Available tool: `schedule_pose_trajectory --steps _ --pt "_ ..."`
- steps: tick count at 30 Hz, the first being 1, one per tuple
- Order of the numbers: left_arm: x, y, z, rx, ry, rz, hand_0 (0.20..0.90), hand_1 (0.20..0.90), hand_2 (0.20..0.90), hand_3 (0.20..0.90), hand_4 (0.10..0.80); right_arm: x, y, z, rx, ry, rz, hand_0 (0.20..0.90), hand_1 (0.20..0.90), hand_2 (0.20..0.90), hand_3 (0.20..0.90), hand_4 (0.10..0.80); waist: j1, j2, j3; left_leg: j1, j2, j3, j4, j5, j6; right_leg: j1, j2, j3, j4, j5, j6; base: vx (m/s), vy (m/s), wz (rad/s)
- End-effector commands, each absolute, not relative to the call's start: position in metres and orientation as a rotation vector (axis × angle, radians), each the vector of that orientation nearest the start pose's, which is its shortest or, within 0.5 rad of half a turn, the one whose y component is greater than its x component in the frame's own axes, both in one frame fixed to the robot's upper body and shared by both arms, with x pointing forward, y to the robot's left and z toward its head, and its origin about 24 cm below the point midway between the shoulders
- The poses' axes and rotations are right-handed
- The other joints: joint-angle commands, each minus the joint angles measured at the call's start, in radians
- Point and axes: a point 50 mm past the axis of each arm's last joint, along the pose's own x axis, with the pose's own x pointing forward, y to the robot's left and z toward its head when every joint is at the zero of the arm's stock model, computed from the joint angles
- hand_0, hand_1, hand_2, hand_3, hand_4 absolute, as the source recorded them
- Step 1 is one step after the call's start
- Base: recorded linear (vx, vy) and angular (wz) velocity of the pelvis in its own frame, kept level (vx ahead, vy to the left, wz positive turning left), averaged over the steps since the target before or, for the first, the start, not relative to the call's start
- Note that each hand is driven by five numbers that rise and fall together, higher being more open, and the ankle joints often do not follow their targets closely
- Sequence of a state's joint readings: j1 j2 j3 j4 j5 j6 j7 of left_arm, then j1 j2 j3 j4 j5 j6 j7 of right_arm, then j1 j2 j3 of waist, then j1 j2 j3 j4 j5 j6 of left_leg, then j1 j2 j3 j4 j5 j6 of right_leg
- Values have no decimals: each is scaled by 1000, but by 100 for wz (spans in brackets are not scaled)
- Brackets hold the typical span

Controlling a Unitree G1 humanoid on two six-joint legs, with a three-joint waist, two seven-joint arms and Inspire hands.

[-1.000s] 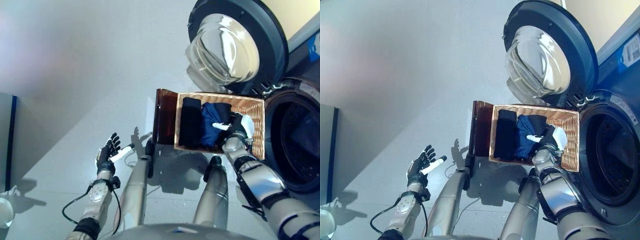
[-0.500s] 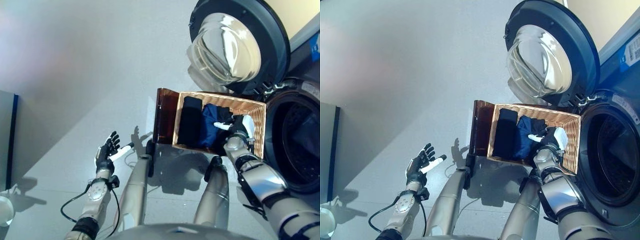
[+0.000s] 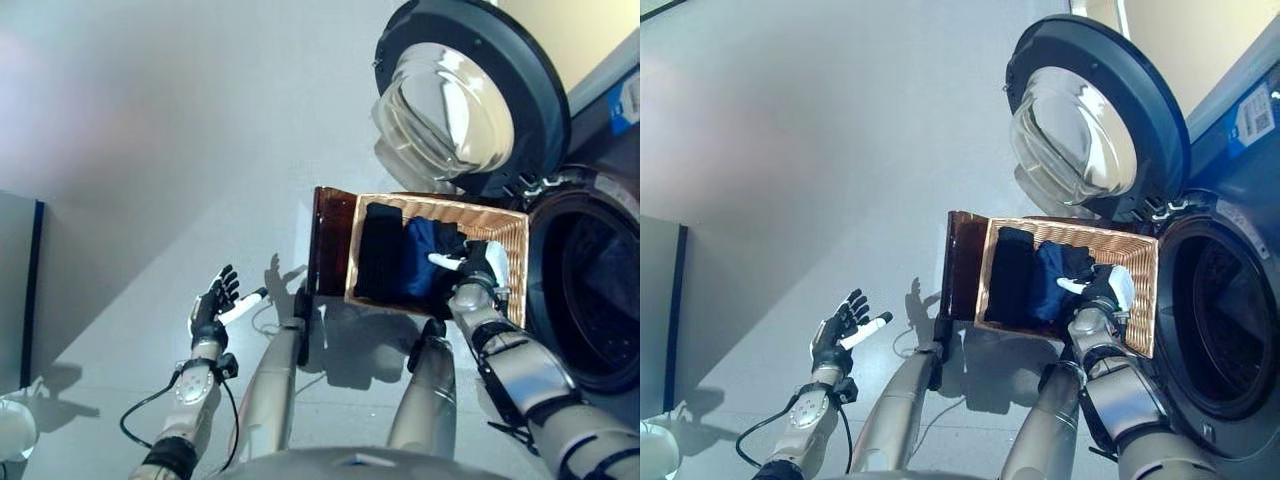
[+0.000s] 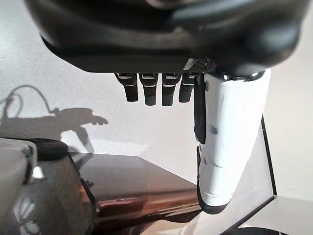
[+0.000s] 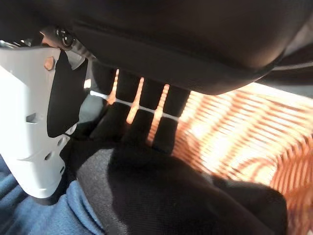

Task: Pick up the clothes and place them into the washing machine

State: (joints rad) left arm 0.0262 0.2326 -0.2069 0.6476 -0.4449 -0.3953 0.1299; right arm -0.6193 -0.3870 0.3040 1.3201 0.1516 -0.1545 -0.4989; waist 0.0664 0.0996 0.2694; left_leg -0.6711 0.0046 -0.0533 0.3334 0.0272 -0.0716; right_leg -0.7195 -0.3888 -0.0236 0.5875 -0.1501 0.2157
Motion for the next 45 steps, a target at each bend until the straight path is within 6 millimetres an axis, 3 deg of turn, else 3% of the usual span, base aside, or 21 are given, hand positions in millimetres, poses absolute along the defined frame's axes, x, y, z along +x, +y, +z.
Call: schedule_pose_trajectory --steps 1,10,14,21,25,30,31,32,33,38,45 --pt "212 227 -51 -80 198 266 900 900 900 900 800 311 -283 0 -467 326 -577 200 200 200 200 300 -12 -11 -17 93 5 13 -27 -78 -28 92 -11 0 -245 237 -31 72 -68 -5" --pt "206 226 -60 -124 229 292 900 900 900 900 800 285 -287 -21 -73 300 -627 200 200 200 200 300 -35 -36 -43 225 28 20 -215 2 -46 236 -14 -59 -431 314 -9 59 -46 -6" --pt "202 227 -67 -141 263 308 900 900 900 900 800 270 -291 -33 -5 327 -639 200 200 200 200 300 -42 -44 -59 289 40 27 -285 27 -53 284 -4 -76 -481 335 -3 70 -27 -8" --pt "201 225 -70 -158 273 312 900 900 900 900 800 260 -298 -34 109 277 -680 200 200 200 200 300 -56 -50 -71 349 59 38 -321 33 -60 313 7 -75 -496 336 0 55 -17 -8" --pt "199 225 -73 -162 285 315 900 900 900 900 800 254 -300 -37 137 270 -702 200 200 200 200 300 -61 -49 -73 360 62 37 -318 27 -60 316 10 -68 -488 328 0 26 -12 -5" --pt "200 222 -73 -148 284 292 900 900 900 900 800 256 -301 -38 -91 341 -631 200 200 200 200 300 -63 -42 -67 356 63 35 -313 27 -60 307 11 -61 -478 319 -1 0 0 0" --pt "201 221 -71 -147 278 285 900 900 900 900 800 257 -301 -37 -136 352 -616 285 285 285 285 361 -62 -40 -65 354 63 36 -312 27 -60 304 10 -61 -476 319 -1 0 0 0" --pt "201 221 -71 -145 274 285 900 900 900 900 800 260 -300 -36 -169 352 -598 667 667 667 667 633 -62 -38 -63 350 63 36 -310 28 -60 300 10 -60 -475 317 -1 0 0 0" --pt "201 222 -70 -144 273 289 900 900 900 900 800 262 -297 -34 -207 350 -570 900 900 900 900 800 -61 -37 -60 347 63 36 -307 28 -60 297 10 -59 -472 316 -2 -30 -8 -2" --pt "203 222 -68 -121 262 275 900 900 900 900 800 267 -300 -34 -516 419 -500 900 900 900 900 800 -48 -29 -46 320 57 30 -277 23 -56 283 11 -53 -455 309 -6 -6 -2 0" --pt "207 218 -59 -120 219 247 900 900 900 900 800 279 -309 -20 -616 429 -552 900 900 900 900 800 -29 -4 -23 268 43 29 -225 11 -54 241 0 -48 -414 299 -10 -18 11 5"
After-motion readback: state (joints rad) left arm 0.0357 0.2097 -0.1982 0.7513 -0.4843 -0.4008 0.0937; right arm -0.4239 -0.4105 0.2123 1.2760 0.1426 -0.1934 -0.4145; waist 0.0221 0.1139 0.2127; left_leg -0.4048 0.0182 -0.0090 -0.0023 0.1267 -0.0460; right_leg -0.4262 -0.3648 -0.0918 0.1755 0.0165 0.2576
